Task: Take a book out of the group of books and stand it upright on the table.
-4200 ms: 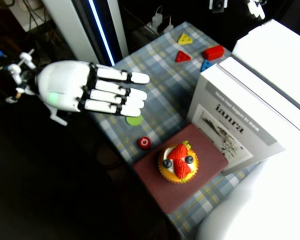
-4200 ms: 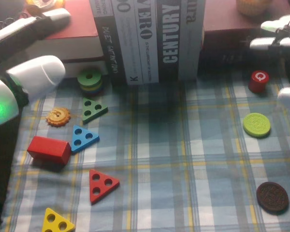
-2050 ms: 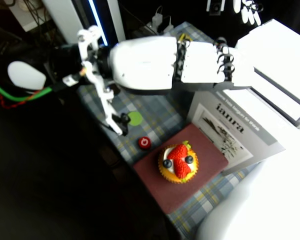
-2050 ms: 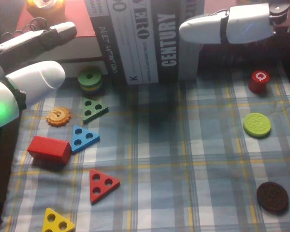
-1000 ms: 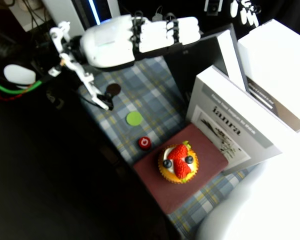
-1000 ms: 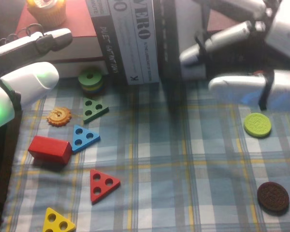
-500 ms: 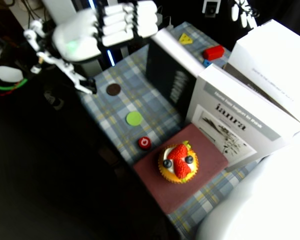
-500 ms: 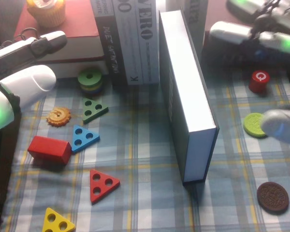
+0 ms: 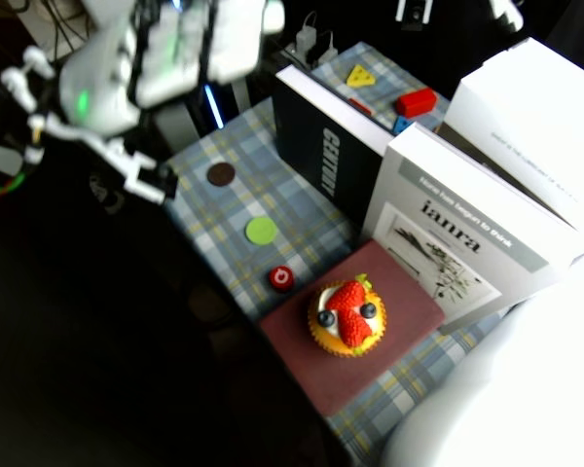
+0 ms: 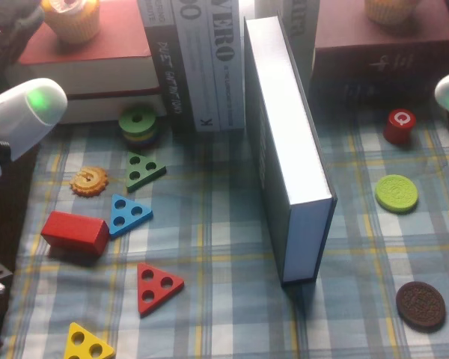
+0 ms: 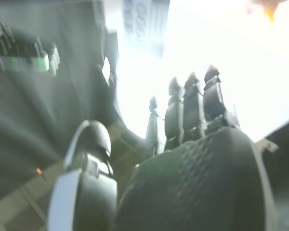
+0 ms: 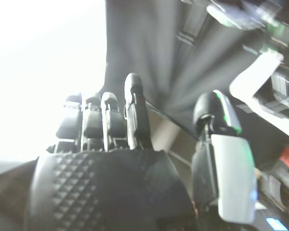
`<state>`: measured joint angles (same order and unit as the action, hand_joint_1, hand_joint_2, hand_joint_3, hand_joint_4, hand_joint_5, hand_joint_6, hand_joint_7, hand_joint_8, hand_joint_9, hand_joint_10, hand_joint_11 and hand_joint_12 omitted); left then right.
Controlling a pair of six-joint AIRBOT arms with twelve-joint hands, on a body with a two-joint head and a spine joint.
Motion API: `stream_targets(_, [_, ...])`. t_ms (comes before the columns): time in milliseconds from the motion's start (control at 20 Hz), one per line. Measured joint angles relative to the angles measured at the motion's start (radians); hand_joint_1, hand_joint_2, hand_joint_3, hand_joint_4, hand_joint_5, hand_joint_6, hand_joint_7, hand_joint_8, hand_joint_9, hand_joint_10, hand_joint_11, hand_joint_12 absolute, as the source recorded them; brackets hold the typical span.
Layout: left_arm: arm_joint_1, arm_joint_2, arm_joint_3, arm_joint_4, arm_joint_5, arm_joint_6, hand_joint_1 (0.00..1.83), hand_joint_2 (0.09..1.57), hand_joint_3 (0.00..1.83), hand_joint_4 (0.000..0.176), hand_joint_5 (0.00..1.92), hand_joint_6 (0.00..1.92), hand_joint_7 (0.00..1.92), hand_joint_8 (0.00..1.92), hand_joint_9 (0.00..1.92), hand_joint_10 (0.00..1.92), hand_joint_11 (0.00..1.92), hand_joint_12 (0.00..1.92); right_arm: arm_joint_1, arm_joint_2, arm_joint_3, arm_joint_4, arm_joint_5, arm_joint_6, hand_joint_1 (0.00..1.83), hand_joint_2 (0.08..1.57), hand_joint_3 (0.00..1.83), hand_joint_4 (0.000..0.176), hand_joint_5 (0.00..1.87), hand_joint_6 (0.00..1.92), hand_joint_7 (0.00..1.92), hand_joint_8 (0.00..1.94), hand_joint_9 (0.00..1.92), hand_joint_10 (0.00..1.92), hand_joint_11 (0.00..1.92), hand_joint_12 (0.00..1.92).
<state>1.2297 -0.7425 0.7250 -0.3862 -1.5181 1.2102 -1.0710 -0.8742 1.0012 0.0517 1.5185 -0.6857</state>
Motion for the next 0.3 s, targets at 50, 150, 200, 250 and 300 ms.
stream_targets(50, [0.0, -0.006, 0.005, 0.005, -0.011, -0.021, 0.44, 1.05, 0.0, 0.085, 0.06, 0.0, 0.06, 0.0, 0.06, 0.0, 0.06, 0.02, 0.0, -0.006, 0.009, 0.01, -0.017, 0.018, 0.13, 1.29, 0.01, 0.107, 0.19, 0.0, 0.05, 0.0, 0.0, 0.0, 0.01, 0.0])
stream_targets(150, [0.0, -0.007, 0.028, 0.009, -0.053, -0.097, 0.44, 1.11, 0.0, 0.067, 0.11, 0.01, 0.13, 0.01, 0.12, 0.01, 0.1, 0.03, -0.008, -0.015, 0.021, 0.026, -0.039, 0.035, 0.09, 1.33, 0.01, 0.144, 0.15, 0.0, 0.04, 0.01, 0.0, 0.0, 0.0, 0.0])
stream_targets(200, [0.0, -0.009, 0.05, 0.008, -0.077, -0.157, 0.46, 1.17, 0.02, 0.045, 0.1, 0.0, 0.11, 0.0, 0.11, 0.0, 0.08, 0.02, -0.011, -0.015, 0.023, 0.044, -0.043, 0.036, 0.09, 1.34, 0.01, 0.136, 0.15, 0.0, 0.05, 0.01, 0.0, 0.0, 0.0, 0.0])
stream_targets(250, [-0.012, -0.022, 0.082, 0.007, -0.094, -0.226, 0.32, 1.2, 0.01, 0.065, 0.11, 0.0, 0.18, 0.01, 0.21, 0.01, 0.18, 0.06, -0.011, -0.014, 0.031, 0.066, -0.034, 0.042, 0.09, 1.3, 0.0, 0.104, 0.15, 0.0, 0.08, 0.01, 0.03, 0.01, 0.01, 0.01])
stream_targets(300, [-0.021, -0.029, 0.098, 0.009, -0.095, -0.261, 0.32, 1.2, 0.01, 0.065, 0.11, 0.0, 0.18, 0.01, 0.21, 0.01, 0.18, 0.06, -0.011, -0.014, 0.034, 0.077, -0.022, 0.045, 0.09, 1.3, 0.0, 0.104, 0.15, 0.0, 0.08, 0.01, 0.03, 0.01, 0.01, 0.01])
